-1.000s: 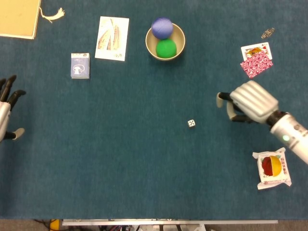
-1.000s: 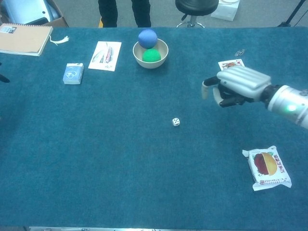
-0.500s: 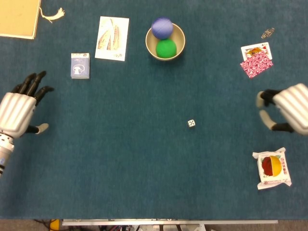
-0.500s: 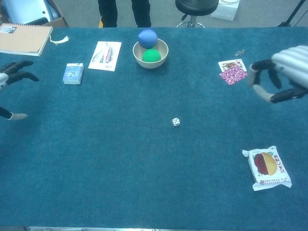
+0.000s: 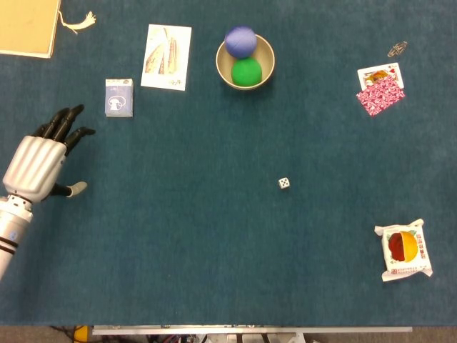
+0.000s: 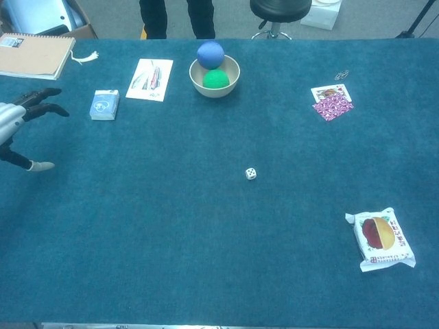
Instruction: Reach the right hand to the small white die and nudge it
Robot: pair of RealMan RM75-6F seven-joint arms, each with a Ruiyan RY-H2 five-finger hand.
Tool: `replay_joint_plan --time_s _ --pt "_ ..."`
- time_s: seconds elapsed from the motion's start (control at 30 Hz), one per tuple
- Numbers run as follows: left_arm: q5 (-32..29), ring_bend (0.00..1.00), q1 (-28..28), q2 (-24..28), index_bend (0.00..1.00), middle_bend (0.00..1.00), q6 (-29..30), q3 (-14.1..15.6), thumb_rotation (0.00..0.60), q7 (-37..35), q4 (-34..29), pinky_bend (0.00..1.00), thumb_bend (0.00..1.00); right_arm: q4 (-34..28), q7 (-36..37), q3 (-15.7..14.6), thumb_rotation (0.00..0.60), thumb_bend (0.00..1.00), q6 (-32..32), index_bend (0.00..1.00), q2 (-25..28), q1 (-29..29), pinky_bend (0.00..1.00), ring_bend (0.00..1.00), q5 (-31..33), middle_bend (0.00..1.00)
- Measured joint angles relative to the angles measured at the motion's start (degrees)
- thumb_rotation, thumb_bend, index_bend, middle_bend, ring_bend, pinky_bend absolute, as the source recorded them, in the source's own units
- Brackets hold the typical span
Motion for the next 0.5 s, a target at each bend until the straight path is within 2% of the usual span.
replay_joint_plan --time_s 0.23,0.5 --pt "-0.61 0.01 0.22 0.01 0.22 0.00 0.75 -0.18 0.600 -0.51 0.91 0.24 0.02 1.14 0.94 0.14 0.571 0.45 1.00 0.48 -0.42 -3.03 0.55 0.51 0.35 0.47" --pt "0.35 0.01 -0.89 1.40 0.22 0.01 2.59 -1.27 0.600 2.75 0.88 0.24 0.02 3.63 2.56 1.79 0.577 0.45 -0.13 0.48 -2.36 -4.53 0.55 0.51 3.01 0.47"
